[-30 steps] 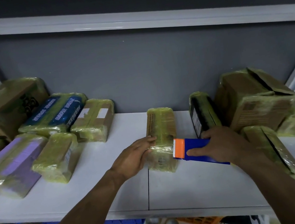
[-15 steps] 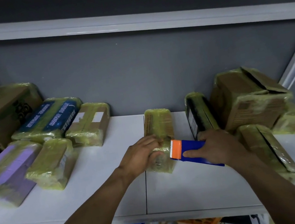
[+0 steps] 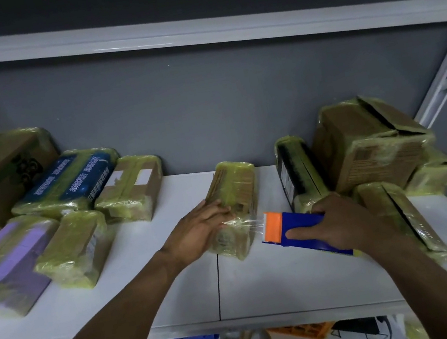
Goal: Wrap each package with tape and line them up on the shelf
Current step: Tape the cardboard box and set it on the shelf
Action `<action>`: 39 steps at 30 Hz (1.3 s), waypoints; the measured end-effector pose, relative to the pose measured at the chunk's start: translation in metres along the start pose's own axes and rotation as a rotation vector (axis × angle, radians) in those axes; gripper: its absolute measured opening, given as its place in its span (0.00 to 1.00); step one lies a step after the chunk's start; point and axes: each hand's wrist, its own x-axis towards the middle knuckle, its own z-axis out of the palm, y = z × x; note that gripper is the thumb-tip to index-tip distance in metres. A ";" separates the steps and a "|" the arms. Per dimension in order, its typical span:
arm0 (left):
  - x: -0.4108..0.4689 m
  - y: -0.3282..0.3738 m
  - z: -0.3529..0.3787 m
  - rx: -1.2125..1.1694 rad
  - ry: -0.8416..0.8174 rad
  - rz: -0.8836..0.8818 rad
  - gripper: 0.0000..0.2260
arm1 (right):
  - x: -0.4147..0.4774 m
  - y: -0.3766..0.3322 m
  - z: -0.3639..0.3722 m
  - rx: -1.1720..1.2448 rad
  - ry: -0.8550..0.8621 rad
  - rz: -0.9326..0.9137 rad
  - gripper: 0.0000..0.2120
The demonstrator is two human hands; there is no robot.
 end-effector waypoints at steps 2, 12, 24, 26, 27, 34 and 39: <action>-0.002 -0.001 0.000 -0.056 0.040 -0.017 0.18 | -0.004 0.006 -0.002 0.002 0.012 0.012 0.31; 0.004 0.010 0.003 -0.059 -0.041 -0.070 0.17 | -0.013 0.023 -0.002 -0.129 0.024 0.050 0.31; 0.013 0.031 0.015 -0.023 -0.023 -0.228 0.29 | 0.027 0.006 0.034 -0.176 0.002 0.107 0.31; 0.012 0.031 0.020 -0.008 0.026 -0.199 0.26 | 0.031 0.003 0.039 -0.190 -0.005 0.119 0.34; 0.011 0.032 0.024 -0.028 0.044 -0.199 0.22 | 0.032 0.001 0.042 -0.195 -0.004 0.126 0.35; 0.008 0.033 0.031 -0.190 0.038 -0.241 0.24 | 0.044 -0.015 0.058 -0.213 0.000 0.134 0.35; 0.009 0.038 0.029 -0.194 0.070 -0.227 0.19 | 0.052 -0.023 0.059 -0.245 0.030 0.093 0.34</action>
